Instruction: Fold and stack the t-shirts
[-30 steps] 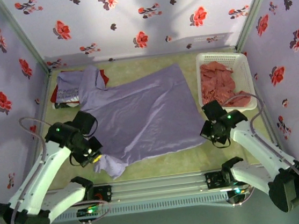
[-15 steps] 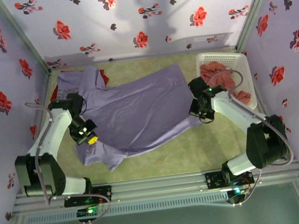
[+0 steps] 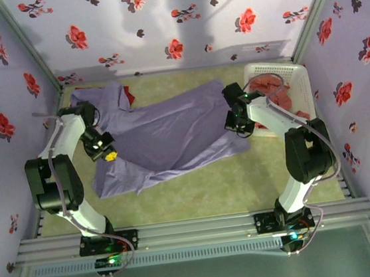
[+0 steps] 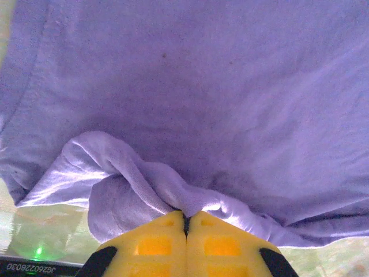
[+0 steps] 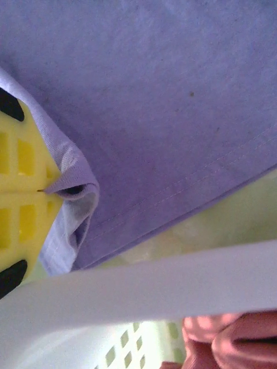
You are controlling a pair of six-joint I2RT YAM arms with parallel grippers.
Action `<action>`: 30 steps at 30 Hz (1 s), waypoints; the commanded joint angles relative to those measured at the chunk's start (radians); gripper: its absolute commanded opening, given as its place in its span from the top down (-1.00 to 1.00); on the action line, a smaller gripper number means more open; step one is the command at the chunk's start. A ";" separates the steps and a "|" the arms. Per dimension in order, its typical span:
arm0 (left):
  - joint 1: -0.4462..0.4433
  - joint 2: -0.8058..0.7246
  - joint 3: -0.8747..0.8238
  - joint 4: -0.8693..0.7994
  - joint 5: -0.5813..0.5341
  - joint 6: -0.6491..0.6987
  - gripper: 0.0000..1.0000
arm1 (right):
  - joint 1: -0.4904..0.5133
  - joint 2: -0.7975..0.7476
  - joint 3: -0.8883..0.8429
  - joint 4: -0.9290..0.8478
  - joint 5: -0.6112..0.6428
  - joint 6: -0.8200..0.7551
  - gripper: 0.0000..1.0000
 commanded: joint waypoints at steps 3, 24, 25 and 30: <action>0.036 0.047 0.064 -0.048 0.000 0.072 1.00 | 0.000 0.017 0.002 0.017 0.050 0.002 1.00; 0.066 0.143 0.220 -0.031 -0.042 0.065 1.00 | 0.000 0.088 0.009 0.101 0.193 0.128 1.00; 0.068 0.142 0.223 -0.031 -0.042 0.061 1.00 | -0.001 0.087 0.008 0.103 0.194 0.129 1.00; 0.083 0.145 0.197 -0.004 -0.039 0.051 1.00 | 0.000 0.086 0.011 0.104 0.200 0.128 0.99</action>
